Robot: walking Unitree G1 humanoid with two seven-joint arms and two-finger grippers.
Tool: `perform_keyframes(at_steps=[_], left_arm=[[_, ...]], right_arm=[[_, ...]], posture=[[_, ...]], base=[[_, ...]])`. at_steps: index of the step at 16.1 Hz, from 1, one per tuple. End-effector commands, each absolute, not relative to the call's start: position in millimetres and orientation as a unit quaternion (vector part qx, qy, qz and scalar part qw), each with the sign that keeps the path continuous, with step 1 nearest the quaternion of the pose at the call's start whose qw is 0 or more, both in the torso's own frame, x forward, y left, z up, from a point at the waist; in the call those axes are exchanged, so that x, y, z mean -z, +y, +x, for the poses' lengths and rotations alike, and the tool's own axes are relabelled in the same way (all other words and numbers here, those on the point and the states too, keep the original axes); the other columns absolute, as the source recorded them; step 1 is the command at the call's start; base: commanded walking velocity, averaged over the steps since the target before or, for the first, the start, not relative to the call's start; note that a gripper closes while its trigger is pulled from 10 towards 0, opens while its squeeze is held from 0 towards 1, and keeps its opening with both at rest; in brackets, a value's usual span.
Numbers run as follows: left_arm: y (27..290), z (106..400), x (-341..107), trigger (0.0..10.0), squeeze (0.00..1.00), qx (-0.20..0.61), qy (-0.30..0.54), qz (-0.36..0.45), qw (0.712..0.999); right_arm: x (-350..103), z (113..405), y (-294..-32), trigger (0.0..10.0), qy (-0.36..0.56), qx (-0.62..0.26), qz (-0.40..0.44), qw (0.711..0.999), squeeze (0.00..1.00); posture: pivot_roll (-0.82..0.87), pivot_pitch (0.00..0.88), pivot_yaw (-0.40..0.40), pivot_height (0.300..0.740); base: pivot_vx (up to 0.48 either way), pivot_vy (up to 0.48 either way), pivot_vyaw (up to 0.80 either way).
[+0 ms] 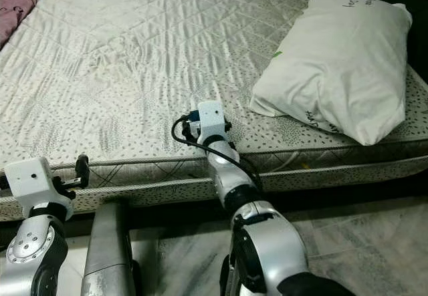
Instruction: Clean up the room
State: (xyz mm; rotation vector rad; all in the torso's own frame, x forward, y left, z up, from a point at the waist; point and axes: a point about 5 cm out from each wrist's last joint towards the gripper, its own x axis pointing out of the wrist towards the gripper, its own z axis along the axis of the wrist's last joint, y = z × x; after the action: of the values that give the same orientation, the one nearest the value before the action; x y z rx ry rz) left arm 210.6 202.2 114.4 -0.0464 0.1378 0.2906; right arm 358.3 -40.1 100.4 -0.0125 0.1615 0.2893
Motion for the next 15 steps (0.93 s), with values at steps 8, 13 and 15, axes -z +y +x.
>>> perform_keyframes(at_steps=[8, 13, 15], left_arm=[[198.5, 208.1, -115.7, 10.0, 0.0, -0.142, 0.073, -0.021, 0.987], [197.2, 210.5, -115.1, 10.0, 0.0, -0.144, 0.072, -0.027, 0.987], [196.9, 213.6, -115.7, 10.0, 0.0, -0.145, 0.068, -0.029, 0.987]], right_arm=[[-86.6, 352.0, -27.7, 0.0, 0.144, -0.1, -0.006, 0.984, 0.0], [-86.2, 349.8, -20.0, 0.0, 0.15, -0.116, -0.007, 0.982, 0.0], [-84.6, 348.5, -18.6, 0.0, 0.154, -0.125, -0.005, 0.98, 0.0]], posture=[[0.14, 0.121, -0.067, 0.487], [0.14, 0.117, -0.078, 0.487], [0.13, 0.11, -0.083, 0.487]], base=[[0.0, 0.0, 0.0], [0.0, 0.0, 0.0], [0.0, 0.0, 0.0]])
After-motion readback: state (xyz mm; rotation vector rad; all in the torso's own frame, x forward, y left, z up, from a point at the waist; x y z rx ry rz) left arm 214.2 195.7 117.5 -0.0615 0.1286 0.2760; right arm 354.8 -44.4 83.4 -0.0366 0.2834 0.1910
